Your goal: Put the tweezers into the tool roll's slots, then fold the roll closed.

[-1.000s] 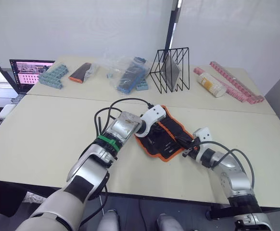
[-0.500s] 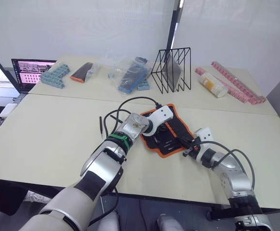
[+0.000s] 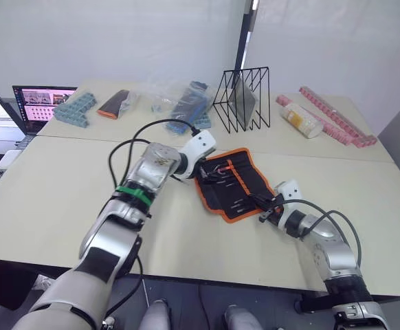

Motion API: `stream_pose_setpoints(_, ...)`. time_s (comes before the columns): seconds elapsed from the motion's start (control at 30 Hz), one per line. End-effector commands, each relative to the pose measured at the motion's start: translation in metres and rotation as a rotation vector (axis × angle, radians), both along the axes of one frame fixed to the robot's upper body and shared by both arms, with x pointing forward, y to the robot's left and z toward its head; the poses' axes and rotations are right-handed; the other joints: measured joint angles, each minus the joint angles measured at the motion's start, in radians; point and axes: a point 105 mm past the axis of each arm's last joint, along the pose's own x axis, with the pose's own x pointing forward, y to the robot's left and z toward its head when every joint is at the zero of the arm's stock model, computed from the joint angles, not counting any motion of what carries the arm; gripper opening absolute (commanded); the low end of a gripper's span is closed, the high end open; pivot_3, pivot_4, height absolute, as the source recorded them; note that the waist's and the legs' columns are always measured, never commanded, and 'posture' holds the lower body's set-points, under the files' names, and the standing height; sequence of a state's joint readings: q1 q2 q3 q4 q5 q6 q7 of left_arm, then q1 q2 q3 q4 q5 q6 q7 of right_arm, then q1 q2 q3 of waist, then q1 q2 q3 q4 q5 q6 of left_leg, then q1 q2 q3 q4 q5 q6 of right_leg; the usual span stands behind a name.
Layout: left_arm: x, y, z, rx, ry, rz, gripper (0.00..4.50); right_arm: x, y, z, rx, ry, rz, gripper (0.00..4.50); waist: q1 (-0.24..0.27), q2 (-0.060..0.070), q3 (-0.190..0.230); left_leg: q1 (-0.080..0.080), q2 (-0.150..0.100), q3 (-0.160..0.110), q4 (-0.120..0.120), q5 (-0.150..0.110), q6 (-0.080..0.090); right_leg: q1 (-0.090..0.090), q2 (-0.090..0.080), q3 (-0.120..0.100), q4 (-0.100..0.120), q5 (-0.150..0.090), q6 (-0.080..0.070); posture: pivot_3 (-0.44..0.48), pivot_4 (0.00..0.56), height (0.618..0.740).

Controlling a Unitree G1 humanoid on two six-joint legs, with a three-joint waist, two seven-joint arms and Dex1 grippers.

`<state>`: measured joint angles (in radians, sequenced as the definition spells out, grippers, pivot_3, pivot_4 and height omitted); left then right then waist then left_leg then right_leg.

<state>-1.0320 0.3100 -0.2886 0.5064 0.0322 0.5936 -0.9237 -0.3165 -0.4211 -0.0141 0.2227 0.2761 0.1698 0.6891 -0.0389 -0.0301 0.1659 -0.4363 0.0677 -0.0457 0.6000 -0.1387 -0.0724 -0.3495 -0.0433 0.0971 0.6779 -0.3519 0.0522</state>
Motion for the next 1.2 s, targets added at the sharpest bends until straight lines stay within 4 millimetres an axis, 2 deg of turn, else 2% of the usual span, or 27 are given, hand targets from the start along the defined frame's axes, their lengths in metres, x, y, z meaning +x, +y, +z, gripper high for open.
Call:
stream_pose_setpoints(0.03,-0.009,0.018,0.038,-0.083,-0.069,0.024,4.45,-0.002,-0.008,-0.024,-0.043,0.088,-0.014,0.0,-0.001,0.0,0.0,0.0,0.0,0.0,0.0,0.0,0.0,0.0,0.0,0.0,0.0,0.0,0.0,0.0,0.15,0.734)
stream_pose_setpoints(0.2,-0.013,0.078,0.053,-0.215,-0.04,0.224,4.45,0.0,-0.007,-0.026,-0.05,0.095,0.004,0.0,-0.006,0.001,0.0,0.0,0.0,-0.001,0.001,0.0,0.0,0.0,0.0,0.0,0.001,0.0,0.0,0.0,0.15,0.734)
stream_pose_setpoints(0.3,-0.018,0.126,0.053,-0.242,-0.121,0.391,4.45,0.001,-0.009,-0.027,-0.054,0.096,0.009,0.0,-0.006,0.001,0.0,0.001,0.0,-0.001,0.0,0.0,0.0,0.0,0.0,0.0,0.001,0.0,0.0,0.0,0.15,0.734)
stream_pose_setpoints(0.43,-0.046,0.185,0.041,-0.226,-0.232,0.543,4.45,0.003,-0.009,-0.028,-0.062,0.104,0.029,0.0,-0.008,0.001,0.0,0.002,0.001,-0.002,0.0,0.0,0.0,0.0,0.0,0.0,0.002,0.0,0.0,0.0,0.15,0.734)
stream_pose_setpoints(0.5,-0.062,0.2,0.032,-0.252,-0.216,0.568,4.45,0.003,-0.009,-0.029,-0.064,0.108,0.038,0.0,-0.005,0.001,0.0,0.002,0.001,-0.002,0.0,0.0,0.0,0.0,0.0,-0.001,0.002,0.0,0.0,0.0,0.15,0.734)
stream_pose_setpoints(0.6,-0.086,0.221,0.022,-0.422,-0.154,0.64,4.45,0.004,-0.008,-0.03,-0.064,0.112,0.047,0.0,0.001,-0.001,0.0,0.002,0.001,-0.002,0.002,0.0,0.0,0.002,0.0,-0.001,0.001,0.0,0.0,0.0,0.15,0.734)
stream_pose_setpoints(0.67,-0.102,0.241,0.004,-0.4,-0.154,0.717,4.45,0.004,-0.008,-0.031,-0.065,0.114,0.052,0.0,-0.002,-0.001,0.0,0.003,0.001,-0.002,0.002,0.0,0.0,0.003,0.0,-0.001,0.001,0.0,0.0,0.0,0.15,0.734)
stream_pose_setpoints(0.73,-0.123,0.252,-0.015,-0.387,-0.143,0.757,4.45,0.004,-0.008,-0.032,-0.064,0.118,0.054,0.0,-0.005,-0.001,0.0,0.007,0.001,-0.002,0.0,0.0,0.0,0.006,-0.001,-0.001,0.0,0.0,0.0,0.0,0.15,0.734)
stream_pose_setpoints(0.83,-0.144,0.257,-0.034,-0.355,-0.128,0.809,4.45,0.004,-0.007,-0.034,-0.063,0.125,0.059,0.0,-0.005,-0.002,-0.001,0.014,0.002,-0.001,-0.005,0.0,0.0,0.013,-0.001,-0.001,-0.006,0.0,-0.001,0.0,0.15,0.734)
stream_pose_setpoints(1.07,-0.17,0.247,-0.052,-0.4,-0.118,0.911,4.45,0.003,-0.006,-0.038,-0.054,0.136,0.064,0.0,-0.003,-0.008,-0.005,0.014,0.002,-0.001,-0.005,0.0,0.0,0.017,-0.001,-0.001,-0.014,-0.001,-0.001,0.0,0.15,0.734)
stream_pose_setpoints(1.2,-0.176,0.243,-0.056,-0.408,-0.123,0.925,4.45,0.002,-0.004,-0.039,-0.057,0.142,0.079,0.0,-0.005,-0.008,-0.005,0.014,0.002,-0.002,-0.007,0.0,0.0,0.016,-0.001,-0.001,-0.014,-0.001,-0.001,0.0,0.15,0.734)
